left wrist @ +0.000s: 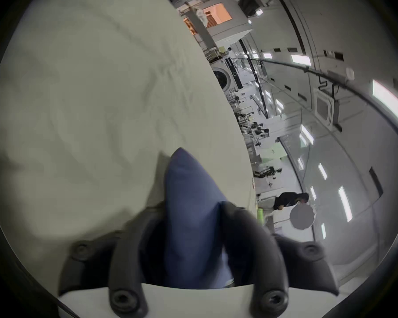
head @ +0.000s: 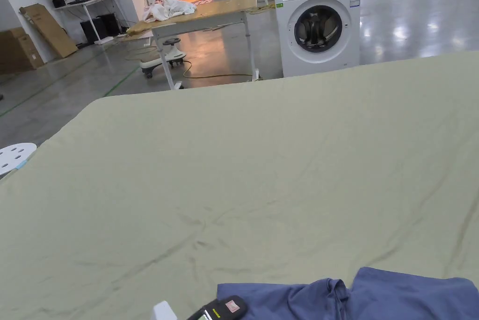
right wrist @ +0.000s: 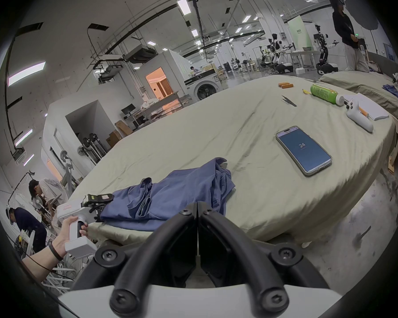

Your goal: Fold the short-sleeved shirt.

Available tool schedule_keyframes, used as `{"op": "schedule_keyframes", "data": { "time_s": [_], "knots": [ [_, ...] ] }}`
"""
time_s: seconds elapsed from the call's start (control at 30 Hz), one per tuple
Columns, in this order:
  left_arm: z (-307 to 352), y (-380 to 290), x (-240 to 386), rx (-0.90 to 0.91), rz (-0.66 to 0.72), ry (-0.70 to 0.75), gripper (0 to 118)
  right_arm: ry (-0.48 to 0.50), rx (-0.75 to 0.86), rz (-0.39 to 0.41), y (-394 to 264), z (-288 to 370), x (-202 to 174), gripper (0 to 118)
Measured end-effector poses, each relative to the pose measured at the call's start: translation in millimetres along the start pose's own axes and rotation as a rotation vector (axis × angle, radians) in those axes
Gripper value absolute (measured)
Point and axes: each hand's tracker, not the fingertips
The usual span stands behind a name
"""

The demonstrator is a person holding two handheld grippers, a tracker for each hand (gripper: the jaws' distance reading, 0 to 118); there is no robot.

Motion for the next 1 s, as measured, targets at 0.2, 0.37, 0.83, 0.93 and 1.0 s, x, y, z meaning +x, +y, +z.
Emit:
{"op": "schedule_keyframes", "data": {
  "time_s": [0.2, 0.37, 0.83, 0.93, 1.0],
  "knots": [
    [26.7, -6.1, 53.0, 0.072, -0.036, 0.027, 14, -0.023, 0.008, -0.004, 3.2, 5.3, 4.4, 0],
    [87.3, 26.3, 112.0, 0.178, -0.22, 0.102, 14, -0.012, 0.016, -0.037, 3.8, 0.6, 12.1, 0],
    [-87.4, -102.8, 175.8, -0.186, -0.654, 0.192, 15, -0.016, 0.027, -0.036, -8.7, 12.2, 14.3, 0],
    [-112.1, -114.4, 174.9, -0.222, -0.59, 0.165, 26, -0.034, 0.028, -0.053, -11.2, 17.9, 18.8, 0],
    [-116.3, -114.0, 180.5, -0.236, -0.599, 0.163, 60, -0.043, 0.024, -0.073, -14.3, 17.4, 25.2, 0]
  ]
}}
